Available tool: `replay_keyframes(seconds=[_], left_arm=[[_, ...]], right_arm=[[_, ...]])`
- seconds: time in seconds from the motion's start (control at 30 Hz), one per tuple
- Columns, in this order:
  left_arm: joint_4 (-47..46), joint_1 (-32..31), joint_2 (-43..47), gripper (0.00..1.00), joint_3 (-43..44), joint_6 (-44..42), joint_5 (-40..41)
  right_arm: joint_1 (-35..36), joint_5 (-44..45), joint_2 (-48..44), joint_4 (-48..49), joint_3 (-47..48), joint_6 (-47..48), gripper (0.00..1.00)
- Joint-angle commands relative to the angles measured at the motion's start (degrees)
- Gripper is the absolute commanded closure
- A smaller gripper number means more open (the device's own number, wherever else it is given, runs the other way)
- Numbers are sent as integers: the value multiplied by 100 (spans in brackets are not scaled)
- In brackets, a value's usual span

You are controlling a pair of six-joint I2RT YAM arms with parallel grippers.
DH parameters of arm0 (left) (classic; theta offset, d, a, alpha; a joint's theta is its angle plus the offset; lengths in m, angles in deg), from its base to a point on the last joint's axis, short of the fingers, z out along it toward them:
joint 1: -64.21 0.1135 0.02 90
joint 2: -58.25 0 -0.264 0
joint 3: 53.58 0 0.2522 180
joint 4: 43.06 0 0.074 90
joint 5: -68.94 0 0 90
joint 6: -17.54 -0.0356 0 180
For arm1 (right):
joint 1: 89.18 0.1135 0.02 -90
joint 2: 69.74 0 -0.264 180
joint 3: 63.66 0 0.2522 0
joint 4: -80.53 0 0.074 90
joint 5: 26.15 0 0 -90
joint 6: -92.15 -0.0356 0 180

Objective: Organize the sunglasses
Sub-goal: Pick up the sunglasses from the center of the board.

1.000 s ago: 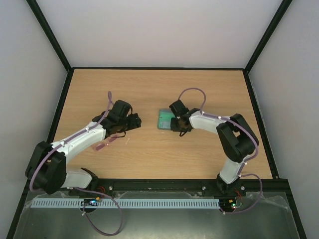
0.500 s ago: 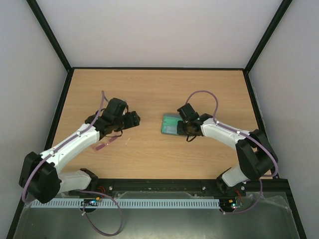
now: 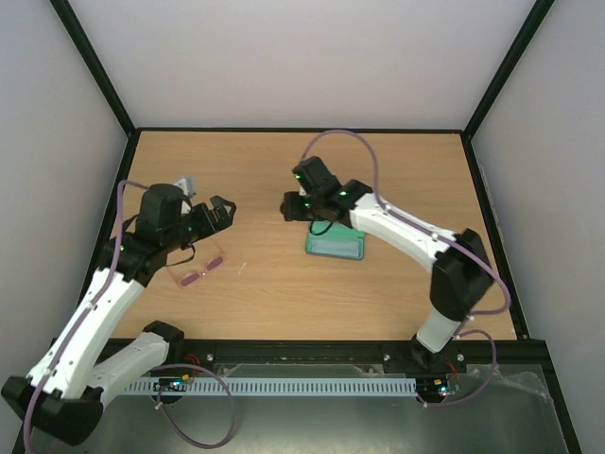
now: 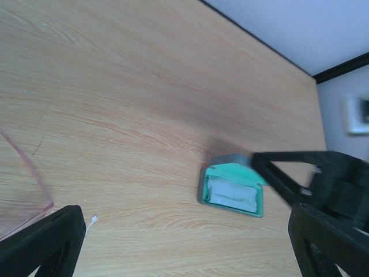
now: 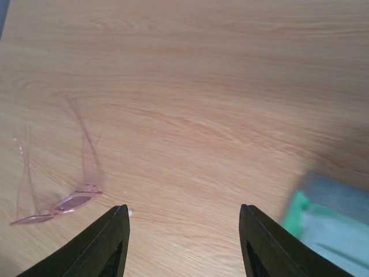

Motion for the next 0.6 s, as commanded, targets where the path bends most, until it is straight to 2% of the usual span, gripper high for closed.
replay_keyframes(seconds=[0.0,0.23,0.4,0.57], left_arm=[[423,62,595,1,71,142,-233],[546,71,1161,1,9,130,-218],[669,71,1462,1,-27,123,-264],[774,71,1696,1,5,145,-442]], right_arm=[[370,-89,927,-466,830,14,45],[950,-85,2345,-714,2235,-77,38],[1315,21,3152,-931,3195,-133,38],[1390,261,3819,-993,3740,-130,39]])
